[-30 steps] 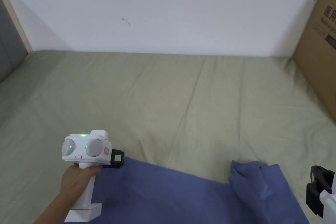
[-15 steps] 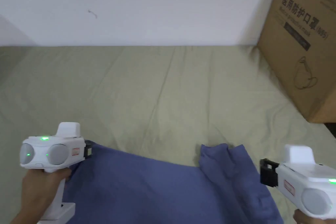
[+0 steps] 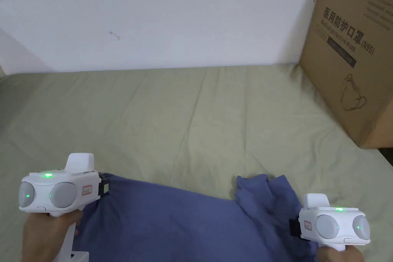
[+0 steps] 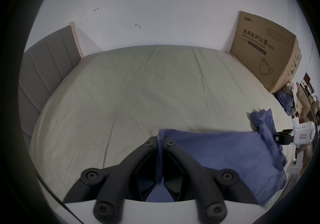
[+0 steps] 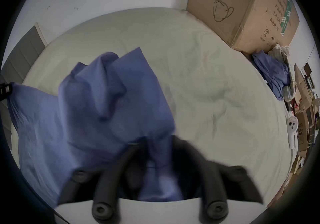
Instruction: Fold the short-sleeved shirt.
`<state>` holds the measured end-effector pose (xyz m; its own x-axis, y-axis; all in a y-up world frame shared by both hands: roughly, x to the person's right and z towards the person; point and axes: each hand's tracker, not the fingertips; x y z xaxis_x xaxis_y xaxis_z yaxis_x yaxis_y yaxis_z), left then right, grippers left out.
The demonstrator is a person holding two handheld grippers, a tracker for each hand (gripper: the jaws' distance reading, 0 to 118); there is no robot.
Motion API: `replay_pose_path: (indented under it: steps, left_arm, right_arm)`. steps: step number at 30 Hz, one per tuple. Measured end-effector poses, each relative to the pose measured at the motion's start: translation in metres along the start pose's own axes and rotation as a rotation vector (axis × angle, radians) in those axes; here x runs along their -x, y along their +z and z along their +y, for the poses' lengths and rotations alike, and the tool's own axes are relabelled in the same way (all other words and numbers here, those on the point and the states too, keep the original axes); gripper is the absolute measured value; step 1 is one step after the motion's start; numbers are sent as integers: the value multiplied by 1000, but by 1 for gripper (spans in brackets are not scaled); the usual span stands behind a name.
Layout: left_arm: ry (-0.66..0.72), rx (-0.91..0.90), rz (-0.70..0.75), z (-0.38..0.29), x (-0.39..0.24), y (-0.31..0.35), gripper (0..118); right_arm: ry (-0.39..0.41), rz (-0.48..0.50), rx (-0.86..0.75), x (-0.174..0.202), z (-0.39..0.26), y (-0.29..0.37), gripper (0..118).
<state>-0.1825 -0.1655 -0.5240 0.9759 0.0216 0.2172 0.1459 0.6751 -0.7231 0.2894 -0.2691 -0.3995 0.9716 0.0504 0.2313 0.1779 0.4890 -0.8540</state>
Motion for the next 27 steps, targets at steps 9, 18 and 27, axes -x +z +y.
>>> replay_pose_path:
  steps: [9,18,27]
  left_arm:
    - [68,-34,-10,-11,13,38,3]
    - [114,-168,-3,-1,37,124,3]
    - [107,-371,59,58,59,229,3]
  right_arm:
    - [22,34,-207,-12,-1,89,2]
    - [57,46,-501,-25,22,224,2]
    - [86,71,-797,-2,76,345,2]
